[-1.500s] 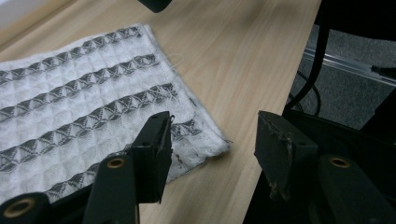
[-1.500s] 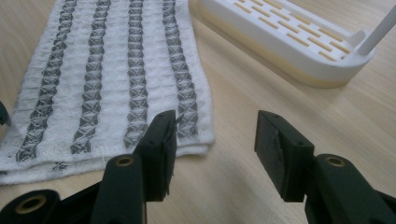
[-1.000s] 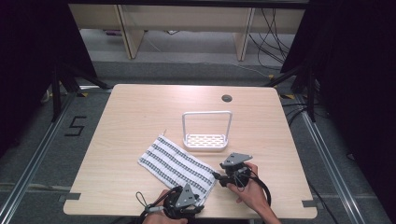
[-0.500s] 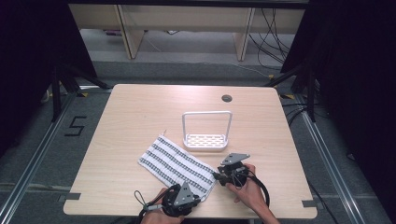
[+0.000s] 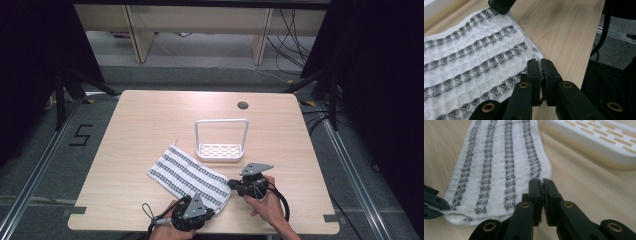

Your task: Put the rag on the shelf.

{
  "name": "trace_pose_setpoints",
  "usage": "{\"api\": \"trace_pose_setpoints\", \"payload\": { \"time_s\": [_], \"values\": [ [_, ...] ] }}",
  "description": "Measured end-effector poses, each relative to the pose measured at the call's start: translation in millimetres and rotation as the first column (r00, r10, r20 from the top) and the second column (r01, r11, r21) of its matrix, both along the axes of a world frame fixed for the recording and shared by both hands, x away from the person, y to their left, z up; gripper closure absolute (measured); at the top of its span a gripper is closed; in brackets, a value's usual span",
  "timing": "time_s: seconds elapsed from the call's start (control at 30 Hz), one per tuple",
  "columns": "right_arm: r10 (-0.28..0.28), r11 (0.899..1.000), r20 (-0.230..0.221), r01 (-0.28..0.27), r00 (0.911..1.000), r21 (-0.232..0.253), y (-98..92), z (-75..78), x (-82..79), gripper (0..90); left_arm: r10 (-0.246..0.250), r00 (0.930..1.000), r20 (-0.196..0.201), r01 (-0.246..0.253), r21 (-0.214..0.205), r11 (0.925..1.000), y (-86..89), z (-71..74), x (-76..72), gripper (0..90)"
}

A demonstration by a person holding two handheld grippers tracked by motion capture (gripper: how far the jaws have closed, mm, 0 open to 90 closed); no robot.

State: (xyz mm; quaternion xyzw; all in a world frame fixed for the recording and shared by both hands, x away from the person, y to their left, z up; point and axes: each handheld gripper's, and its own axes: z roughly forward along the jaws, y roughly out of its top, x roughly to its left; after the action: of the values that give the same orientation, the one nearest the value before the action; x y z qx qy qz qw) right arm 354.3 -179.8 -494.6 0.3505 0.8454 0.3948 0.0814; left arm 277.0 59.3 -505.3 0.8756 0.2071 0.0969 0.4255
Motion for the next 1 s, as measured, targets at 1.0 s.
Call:
{"api": "trace_pose_setpoints", "payload": {
  "time_s": [1.0],
  "values": [
    [0.047, 0.967, 0.196, -0.094, 0.9795, 0.235, 10.0, 129.2, -1.8, 87.0, 0.051, 0.9986, 0.012, -0.046, -0.250, 0.9672, 67.5, 139.1, 22.0, 86.2]
  ]
}}
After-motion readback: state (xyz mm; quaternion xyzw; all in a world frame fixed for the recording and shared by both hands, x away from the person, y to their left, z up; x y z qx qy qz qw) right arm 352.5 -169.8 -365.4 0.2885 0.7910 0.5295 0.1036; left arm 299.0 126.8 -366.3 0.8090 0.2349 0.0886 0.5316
